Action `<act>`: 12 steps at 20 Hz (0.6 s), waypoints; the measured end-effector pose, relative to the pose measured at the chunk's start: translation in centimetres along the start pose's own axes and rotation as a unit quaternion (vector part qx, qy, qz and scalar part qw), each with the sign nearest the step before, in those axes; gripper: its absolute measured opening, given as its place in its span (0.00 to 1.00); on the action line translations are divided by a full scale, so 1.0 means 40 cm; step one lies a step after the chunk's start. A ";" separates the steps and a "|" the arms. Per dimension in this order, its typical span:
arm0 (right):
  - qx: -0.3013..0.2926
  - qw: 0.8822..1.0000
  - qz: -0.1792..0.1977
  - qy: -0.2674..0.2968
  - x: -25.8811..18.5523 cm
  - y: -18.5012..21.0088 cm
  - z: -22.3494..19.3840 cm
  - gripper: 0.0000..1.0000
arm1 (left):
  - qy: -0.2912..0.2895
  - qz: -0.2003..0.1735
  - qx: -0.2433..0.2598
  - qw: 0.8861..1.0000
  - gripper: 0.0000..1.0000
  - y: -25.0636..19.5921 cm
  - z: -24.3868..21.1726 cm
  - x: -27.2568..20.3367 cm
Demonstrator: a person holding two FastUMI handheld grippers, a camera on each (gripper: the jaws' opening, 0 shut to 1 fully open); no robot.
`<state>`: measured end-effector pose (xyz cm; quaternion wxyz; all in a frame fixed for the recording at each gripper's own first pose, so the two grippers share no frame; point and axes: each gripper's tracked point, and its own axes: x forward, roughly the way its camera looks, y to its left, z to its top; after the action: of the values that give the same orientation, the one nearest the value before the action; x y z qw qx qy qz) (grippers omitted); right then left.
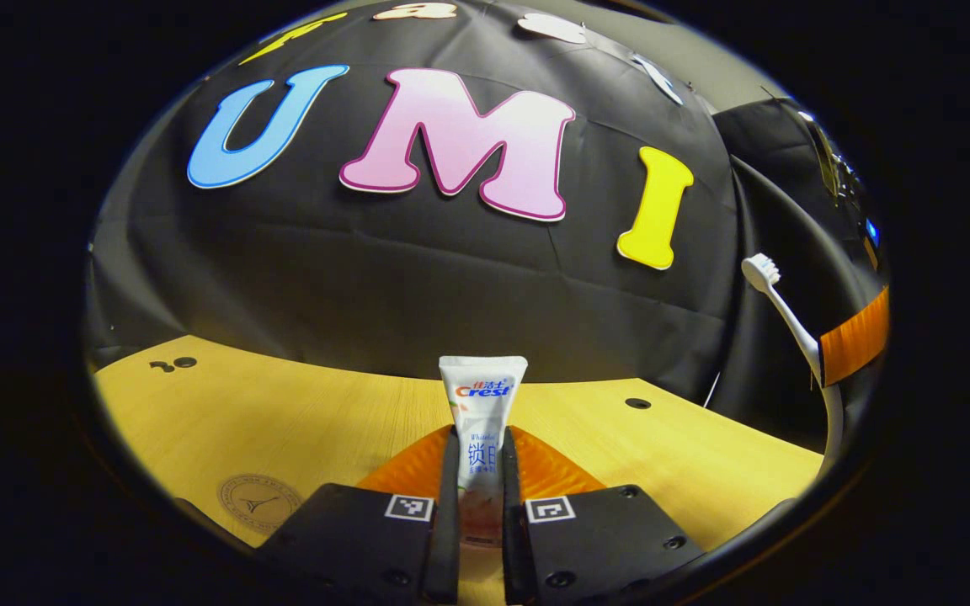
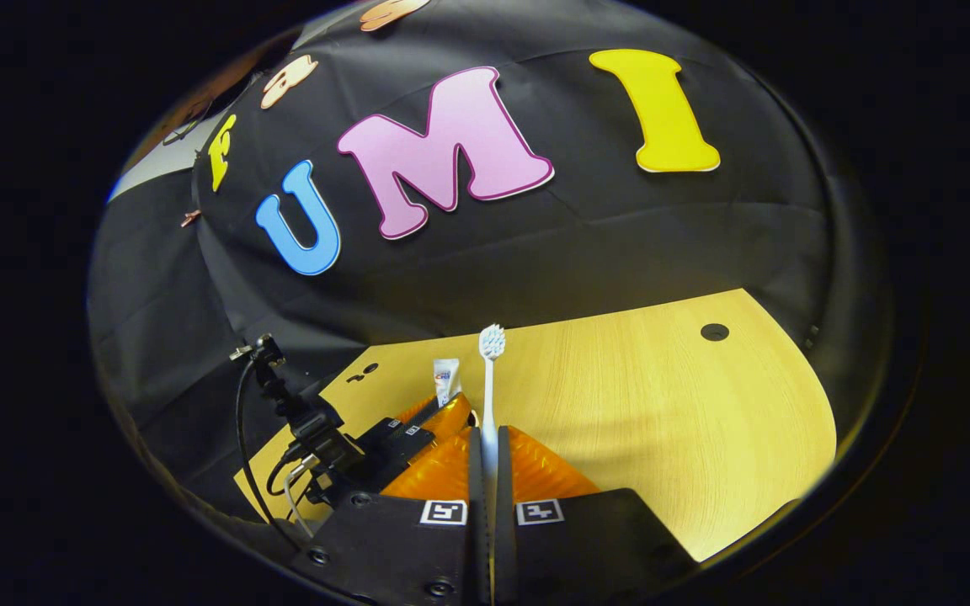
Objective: Put the toothbrush and toothpaste on the desktop into the cup, then pick up the cup and place it on the coaster on the desktop.
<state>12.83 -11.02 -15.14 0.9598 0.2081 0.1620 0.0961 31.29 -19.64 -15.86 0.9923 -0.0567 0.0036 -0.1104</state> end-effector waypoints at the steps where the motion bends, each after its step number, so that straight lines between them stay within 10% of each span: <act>1: 0.001 1.000 0.002 0.000 -0.002 0.006 0.001 0.06 | 0.002 -0.002 0.001 1.000 0.27 -0.002 -0.002 -0.004; 12: -0.009 0.999 0.016 -0.028 -0.043 0.047 0.061 0.06 | 0.018 -0.030 0.002 0.999 0.55 -0.045 0.020 -0.073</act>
<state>11.87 -10.66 -11.77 0.9640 0.2052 0.1307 0.1074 28.05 -20.64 -14.90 0.9885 -0.0529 0.0191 -0.1407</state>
